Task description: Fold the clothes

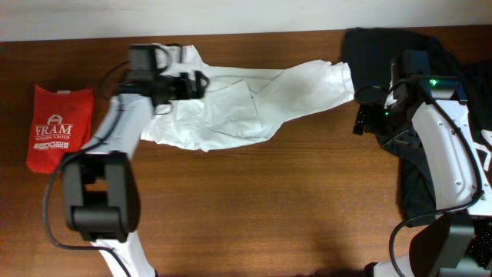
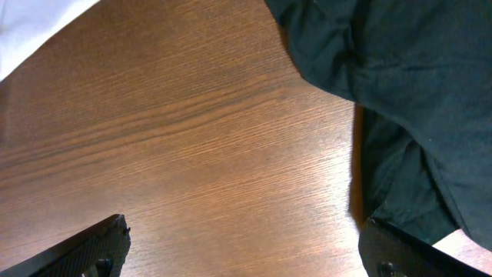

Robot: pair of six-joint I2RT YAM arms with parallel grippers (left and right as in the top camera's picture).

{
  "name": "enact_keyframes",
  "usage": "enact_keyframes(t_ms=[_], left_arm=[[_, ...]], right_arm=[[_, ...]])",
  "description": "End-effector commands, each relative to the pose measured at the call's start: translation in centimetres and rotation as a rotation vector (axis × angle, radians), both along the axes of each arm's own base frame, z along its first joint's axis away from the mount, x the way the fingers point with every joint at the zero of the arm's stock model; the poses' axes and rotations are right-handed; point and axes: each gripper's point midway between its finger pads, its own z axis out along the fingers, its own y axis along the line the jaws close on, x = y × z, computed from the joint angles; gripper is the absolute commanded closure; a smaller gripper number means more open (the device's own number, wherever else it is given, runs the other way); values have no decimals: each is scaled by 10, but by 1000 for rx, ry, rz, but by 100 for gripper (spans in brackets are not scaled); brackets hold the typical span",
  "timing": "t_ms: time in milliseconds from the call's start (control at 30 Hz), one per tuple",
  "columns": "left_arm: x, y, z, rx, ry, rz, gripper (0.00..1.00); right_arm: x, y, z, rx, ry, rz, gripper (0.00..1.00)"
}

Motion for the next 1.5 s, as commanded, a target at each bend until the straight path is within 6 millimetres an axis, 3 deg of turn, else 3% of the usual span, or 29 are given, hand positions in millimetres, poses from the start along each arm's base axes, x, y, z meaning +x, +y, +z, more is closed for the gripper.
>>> enact_keyframes(t_ms=[0,233,400,467,533,767,1033,1233,1333,1400,1467], left_arm=[[5,-10,-15,348,-93,-124,1],[-3,-11,-78,446,13,-141,1],[-4,-11,-95,449,36,-146,7],[-4,-11,-95,449,36,-146,21],[-1,-12,-93,447,25,-144,27],[9,-14,-86,437,-24,-130,27],[8,-19,-90,425,-19,-140,29],[4,-20,-111,419,18,-140,42],[5,-21,-111,416,12,-141,55],[9,-22,-107,414,-2,-138,69],[12,-22,-102,412,-12,-136,89]], right_arm=[[-1,-4,5,-12,-12,-15,1],[-2,-4,5,-12,-7,-15,1],[-2,-4,5,-12,-8,-16,1],[-2,-4,5,-12,-8,-15,1],[-2,-4,5,-12,-8,-15,2],[-2,-4,5,-12,-8,-15,1],[-2,-4,5,-12,-8,-15,1],[-5,-3,4,-11,4,-15,1],[-6,-3,4,-11,7,-15,1],[-6,-3,4,-11,6,-15,1],[-6,-3,4,-11,6,-15,1]])
